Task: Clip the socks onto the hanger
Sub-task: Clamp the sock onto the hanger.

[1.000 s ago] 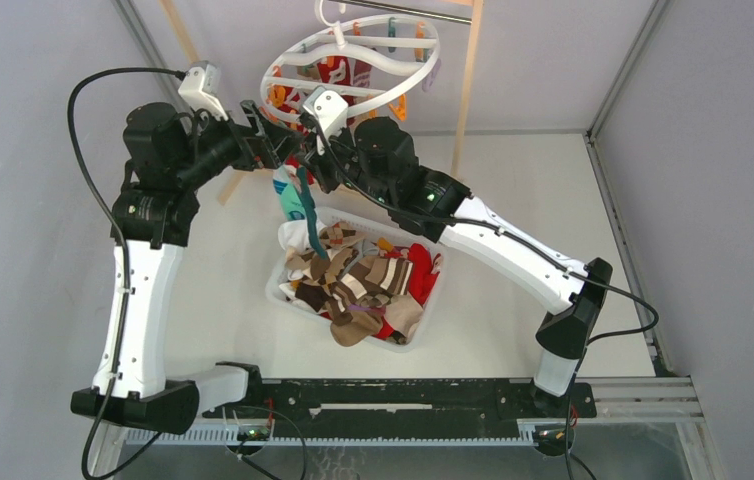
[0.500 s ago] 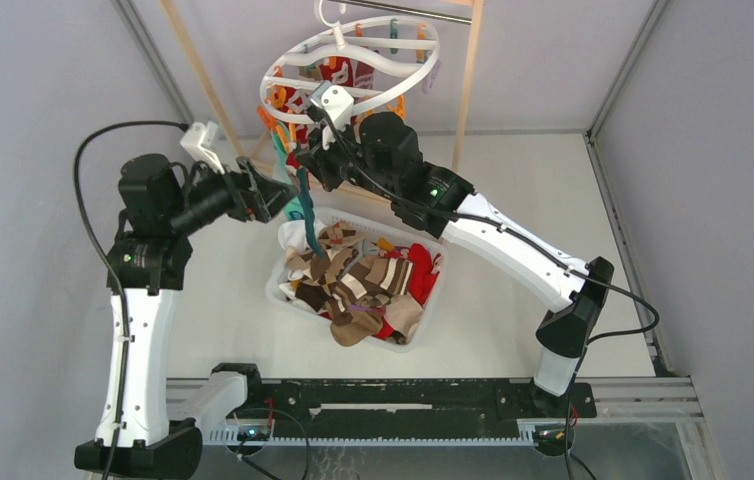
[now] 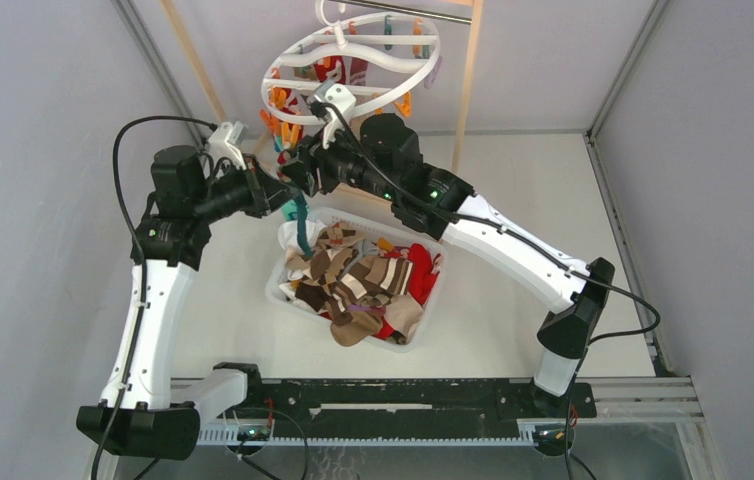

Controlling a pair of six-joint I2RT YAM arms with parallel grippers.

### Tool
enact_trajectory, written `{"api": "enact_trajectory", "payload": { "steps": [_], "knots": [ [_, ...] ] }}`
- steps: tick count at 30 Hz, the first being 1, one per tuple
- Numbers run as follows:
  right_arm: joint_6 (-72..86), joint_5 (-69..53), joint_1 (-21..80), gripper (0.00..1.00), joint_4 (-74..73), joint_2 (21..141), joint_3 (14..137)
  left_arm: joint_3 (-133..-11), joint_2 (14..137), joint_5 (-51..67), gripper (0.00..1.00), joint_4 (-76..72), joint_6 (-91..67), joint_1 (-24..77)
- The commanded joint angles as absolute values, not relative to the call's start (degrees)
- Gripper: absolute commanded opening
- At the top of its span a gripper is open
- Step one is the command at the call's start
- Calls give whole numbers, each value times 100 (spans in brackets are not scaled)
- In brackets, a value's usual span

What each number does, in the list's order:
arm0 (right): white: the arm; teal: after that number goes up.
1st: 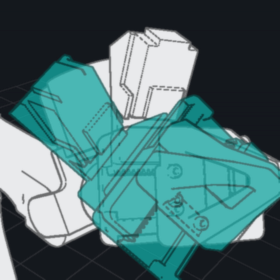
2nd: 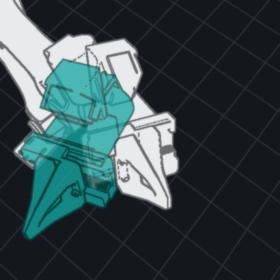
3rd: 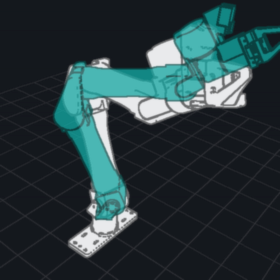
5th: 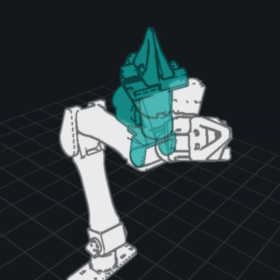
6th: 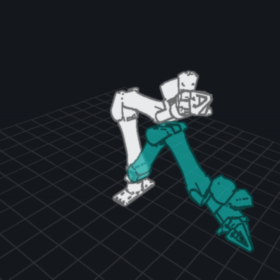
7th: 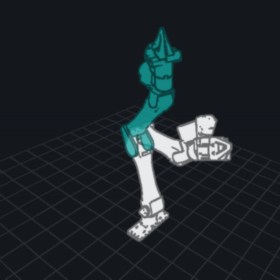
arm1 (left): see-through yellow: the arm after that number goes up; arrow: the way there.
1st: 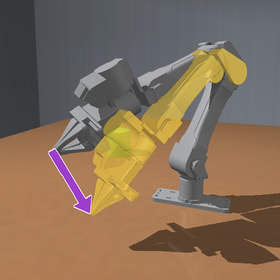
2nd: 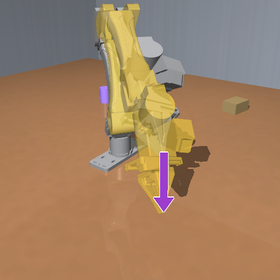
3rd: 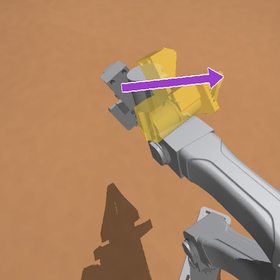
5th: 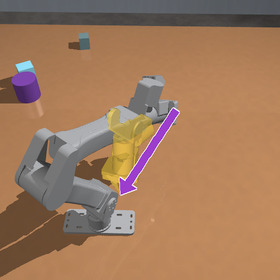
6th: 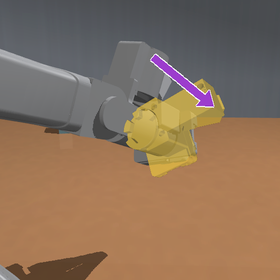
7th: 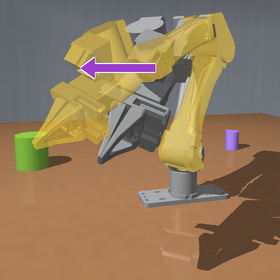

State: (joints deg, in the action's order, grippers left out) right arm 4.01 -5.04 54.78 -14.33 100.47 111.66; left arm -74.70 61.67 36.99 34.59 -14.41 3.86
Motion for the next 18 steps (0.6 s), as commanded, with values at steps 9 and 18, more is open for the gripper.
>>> {"api": "enact_trajectory", "payload": {
  "steps": [9,18],
  "knots": [
    [1364,-645,4557,77,160,8174,9088,-7597,6118,3309,0,3417,-1204,404],
    [1346,-690,4460,68,647,8414,8820,-7717,6041,3232,0,3624,-1096,412]
  ]
}}
